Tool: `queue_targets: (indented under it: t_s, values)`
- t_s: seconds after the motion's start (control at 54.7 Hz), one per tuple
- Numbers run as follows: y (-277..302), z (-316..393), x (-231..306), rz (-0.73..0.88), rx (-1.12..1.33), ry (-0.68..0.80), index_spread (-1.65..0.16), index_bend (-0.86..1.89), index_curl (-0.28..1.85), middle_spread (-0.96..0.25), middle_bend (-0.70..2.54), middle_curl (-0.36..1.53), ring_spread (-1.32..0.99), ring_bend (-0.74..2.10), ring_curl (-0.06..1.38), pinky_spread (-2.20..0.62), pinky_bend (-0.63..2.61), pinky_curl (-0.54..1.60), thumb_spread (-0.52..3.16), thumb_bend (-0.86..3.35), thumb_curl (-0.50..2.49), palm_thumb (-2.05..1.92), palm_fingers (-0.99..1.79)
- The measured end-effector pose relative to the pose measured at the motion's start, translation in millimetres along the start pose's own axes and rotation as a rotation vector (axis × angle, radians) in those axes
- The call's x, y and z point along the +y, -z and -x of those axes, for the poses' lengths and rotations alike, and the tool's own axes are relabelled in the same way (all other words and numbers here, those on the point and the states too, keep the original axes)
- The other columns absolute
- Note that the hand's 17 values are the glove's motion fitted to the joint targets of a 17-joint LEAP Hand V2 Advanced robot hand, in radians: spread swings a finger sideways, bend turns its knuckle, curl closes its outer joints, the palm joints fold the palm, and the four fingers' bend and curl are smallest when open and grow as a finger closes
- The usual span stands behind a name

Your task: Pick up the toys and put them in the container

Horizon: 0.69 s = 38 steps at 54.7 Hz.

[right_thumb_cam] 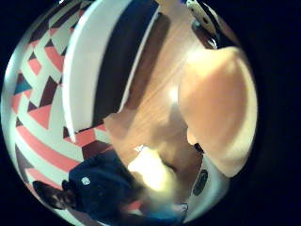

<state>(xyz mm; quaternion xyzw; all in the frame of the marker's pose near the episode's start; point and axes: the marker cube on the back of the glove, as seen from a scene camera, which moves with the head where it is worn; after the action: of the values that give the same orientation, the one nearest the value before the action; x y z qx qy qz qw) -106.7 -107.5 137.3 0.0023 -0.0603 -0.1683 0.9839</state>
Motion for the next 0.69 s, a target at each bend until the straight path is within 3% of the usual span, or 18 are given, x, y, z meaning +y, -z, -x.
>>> queue_targets:
  t_s: [0.219,0.439,0.567,0.695]
  values:
    - [84,37,27,-0.104,-0.098,0.054,-0.43,0.45,0.2,-0.27,0.81,0.68,-0.41,1.18,0.71,-0.36,1.09,0.49,0.73,0.2,0.89,0.93,0.93]
    - [168,92,36,-0.364,-0.329,0.165,-0.53,0.67,0.27,-0.34,0.94,0.85,-0.48,1.3,0.81,-0.39,1.19,0.57,0.46,0.23,1.04,0.91,0.82]
    - [189,125,25,-0.531,-0.484,0.228,-0.58,0.77,0.33,-0.36,0.99,0.93,-0.5,1.36,0.85,-0.39,1.26,0.61,0.34,0.24,1.11,0.88,0.73]
    - [176,160,0,-0.471,-0.483,0.246,-0.6,0.8,0.39,-0.38,1.01,0.99,-0.5,1.37,0.87,-0.39,1.32,0.63,0.26,0.22,1.15,0.83,0.62]
